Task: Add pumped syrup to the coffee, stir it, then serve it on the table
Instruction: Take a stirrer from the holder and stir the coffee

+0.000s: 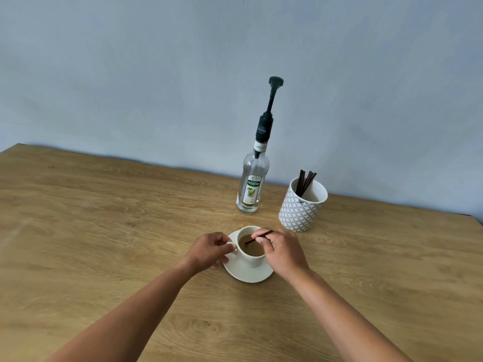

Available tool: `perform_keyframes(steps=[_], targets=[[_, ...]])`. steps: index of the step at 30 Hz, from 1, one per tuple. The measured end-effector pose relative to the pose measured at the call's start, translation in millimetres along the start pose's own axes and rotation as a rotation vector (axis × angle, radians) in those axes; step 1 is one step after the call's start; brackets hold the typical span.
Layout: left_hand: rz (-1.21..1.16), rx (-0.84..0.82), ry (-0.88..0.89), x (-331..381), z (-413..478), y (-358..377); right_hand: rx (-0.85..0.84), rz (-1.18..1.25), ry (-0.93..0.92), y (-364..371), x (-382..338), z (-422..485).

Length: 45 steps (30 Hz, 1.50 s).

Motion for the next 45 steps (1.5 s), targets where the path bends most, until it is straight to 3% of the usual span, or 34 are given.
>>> perform_keyframes(steps=[5,14,20,28,34,41,45], targets=[[0.006,-0.005,0.006,0.6,0.5,-0.2,0.013,-0.126,0.032,-4.8,8.6,1.9],[0.006,-0.013,0.009,-0.7,1.7,-0.5,-0.035,0.061,-0.007,1.7,-5.6,-1.0],[0.000,-0.015,0.006,-0.4,1.2,0.0,-0.014,-0.114,0.022,-2.5,5.3,3.1],[-0.012,-0.011,0.006,1.9,-1.3,0.8,-0.038,0.083,0.016,-0.1,4.6,-3.0],[-0.013,-0.012,0.001,3.7,-2.9,1.4,0.005,-0.075,0.003,-3.5,3.8,-1.3],[-0.013,-0.011,-0.003,2.8,-2.2,0.8,-0.014,0.054,-0.024,-2.7,0.2,-3.7],[-0.008,-0.012,-0.002,2.9,-1.6,1.3,0.019,-0.044,-0.017,-3.9,1.8,-3.4]])
Point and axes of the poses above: each hand's wrist, its own z-axis towards the middle knuckle, its own y-axis out of the palm, x = y × z, the point moved 7 cm from there along z, towards the middle knuckle, and after that the axes turned 14 degrees about -z, right-handed, at the moved point
